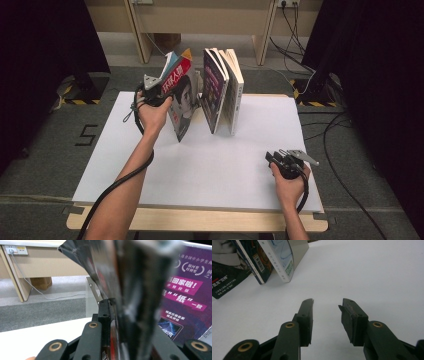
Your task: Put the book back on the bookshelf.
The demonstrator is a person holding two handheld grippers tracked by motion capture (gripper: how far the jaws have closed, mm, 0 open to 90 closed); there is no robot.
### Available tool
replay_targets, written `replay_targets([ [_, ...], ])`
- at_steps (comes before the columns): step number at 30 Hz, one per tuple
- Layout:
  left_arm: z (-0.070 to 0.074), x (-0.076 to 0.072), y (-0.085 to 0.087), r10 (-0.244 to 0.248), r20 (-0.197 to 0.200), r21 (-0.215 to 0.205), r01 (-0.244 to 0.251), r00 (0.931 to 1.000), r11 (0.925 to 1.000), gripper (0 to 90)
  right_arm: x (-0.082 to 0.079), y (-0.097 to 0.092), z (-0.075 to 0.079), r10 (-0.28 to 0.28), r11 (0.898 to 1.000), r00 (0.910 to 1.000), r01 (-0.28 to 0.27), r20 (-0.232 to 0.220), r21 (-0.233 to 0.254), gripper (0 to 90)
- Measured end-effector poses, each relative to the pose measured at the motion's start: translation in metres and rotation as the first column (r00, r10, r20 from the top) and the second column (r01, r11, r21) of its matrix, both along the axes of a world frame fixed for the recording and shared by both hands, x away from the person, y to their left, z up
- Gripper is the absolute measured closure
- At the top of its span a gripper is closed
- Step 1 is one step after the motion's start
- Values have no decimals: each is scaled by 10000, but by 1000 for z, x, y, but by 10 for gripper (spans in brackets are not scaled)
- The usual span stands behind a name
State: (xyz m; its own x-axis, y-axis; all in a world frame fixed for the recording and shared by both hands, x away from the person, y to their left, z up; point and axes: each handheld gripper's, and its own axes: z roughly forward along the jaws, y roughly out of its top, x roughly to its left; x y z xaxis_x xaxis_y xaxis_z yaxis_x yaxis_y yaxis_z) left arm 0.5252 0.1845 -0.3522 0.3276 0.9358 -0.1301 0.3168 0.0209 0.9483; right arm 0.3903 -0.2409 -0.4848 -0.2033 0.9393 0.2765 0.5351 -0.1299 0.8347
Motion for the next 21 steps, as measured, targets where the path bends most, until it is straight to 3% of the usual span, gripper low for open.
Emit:
replay_targets([
  [10,2,1,-4,41,-431,-116,-46,9991,9999,848,0,0,0,20,10000,10000,-20,-27,32,622],
  [14,2,1,-7,-4,-305,-154,-1,9995,9999,858,1,-1,-1,21,10000,10000,-21,5,-6,622],
  [21,1,1,-12,200,295,-222,-193,9994,9996,862,1,-2,-1,-1,10000,10000,1,30,23,622],
])
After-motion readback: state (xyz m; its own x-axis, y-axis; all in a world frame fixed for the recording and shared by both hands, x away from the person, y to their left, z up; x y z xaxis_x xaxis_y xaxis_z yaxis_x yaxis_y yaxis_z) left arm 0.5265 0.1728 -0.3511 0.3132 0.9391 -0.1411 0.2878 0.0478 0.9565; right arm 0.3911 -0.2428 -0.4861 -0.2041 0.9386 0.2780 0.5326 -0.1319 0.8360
